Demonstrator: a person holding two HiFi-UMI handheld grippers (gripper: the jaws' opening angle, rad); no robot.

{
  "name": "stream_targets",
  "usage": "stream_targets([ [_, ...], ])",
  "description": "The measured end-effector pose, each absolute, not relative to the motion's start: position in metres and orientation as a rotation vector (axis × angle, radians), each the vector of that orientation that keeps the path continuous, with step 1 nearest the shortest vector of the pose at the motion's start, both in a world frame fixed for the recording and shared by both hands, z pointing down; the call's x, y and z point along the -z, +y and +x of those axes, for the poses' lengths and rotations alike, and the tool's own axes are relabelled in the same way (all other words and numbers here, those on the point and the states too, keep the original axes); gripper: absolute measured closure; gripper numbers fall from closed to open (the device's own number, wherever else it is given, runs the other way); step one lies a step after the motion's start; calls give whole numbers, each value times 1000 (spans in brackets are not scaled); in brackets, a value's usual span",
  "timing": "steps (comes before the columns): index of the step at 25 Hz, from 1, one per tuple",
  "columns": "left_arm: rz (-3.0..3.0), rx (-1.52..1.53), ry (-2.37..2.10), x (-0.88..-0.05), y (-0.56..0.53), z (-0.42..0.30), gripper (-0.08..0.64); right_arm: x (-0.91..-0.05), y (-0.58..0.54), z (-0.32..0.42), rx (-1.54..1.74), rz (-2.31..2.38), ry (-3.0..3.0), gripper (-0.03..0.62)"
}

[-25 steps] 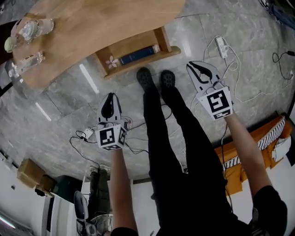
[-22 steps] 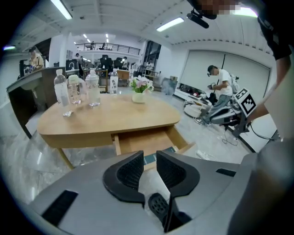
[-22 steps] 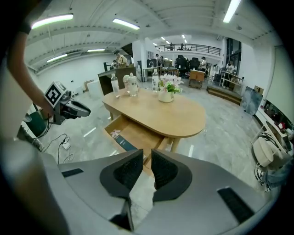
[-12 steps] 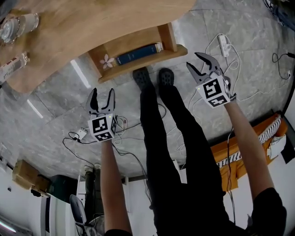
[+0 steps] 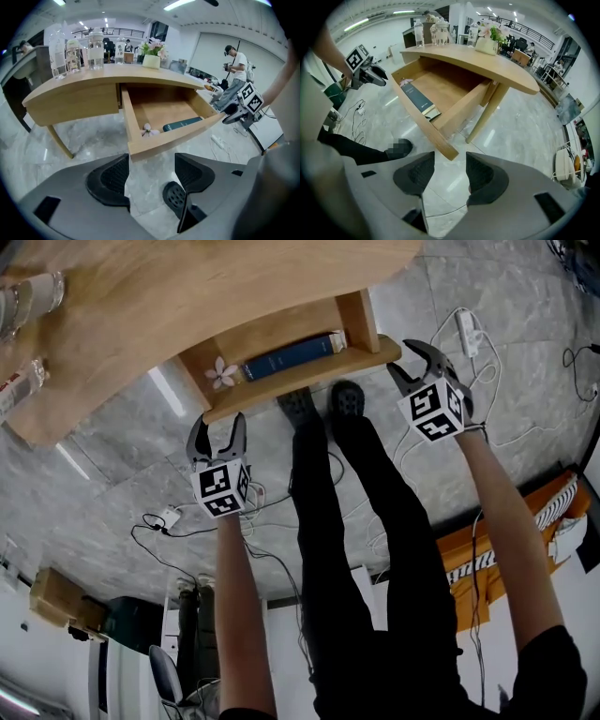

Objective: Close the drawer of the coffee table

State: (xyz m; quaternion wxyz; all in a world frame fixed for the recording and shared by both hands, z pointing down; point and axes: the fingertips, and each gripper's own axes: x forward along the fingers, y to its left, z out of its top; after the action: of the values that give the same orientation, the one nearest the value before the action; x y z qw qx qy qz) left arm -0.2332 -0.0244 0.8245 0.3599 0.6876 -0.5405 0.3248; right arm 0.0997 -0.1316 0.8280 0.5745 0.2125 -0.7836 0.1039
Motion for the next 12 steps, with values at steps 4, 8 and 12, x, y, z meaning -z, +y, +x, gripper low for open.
stream_targets([
  [4,1781,-845,-1396,-838,-35,-234,261,-848,-139,97,-260,520,-1829,416],
  [8,1782,-858,-1400,-841,-37,-236,261,-857,-143,92,-241,520,-1820,417],
  [12,1777,-857,-1419,-841,-39,-239,276,-858,-143,89,-213,505,-1801,445],
])
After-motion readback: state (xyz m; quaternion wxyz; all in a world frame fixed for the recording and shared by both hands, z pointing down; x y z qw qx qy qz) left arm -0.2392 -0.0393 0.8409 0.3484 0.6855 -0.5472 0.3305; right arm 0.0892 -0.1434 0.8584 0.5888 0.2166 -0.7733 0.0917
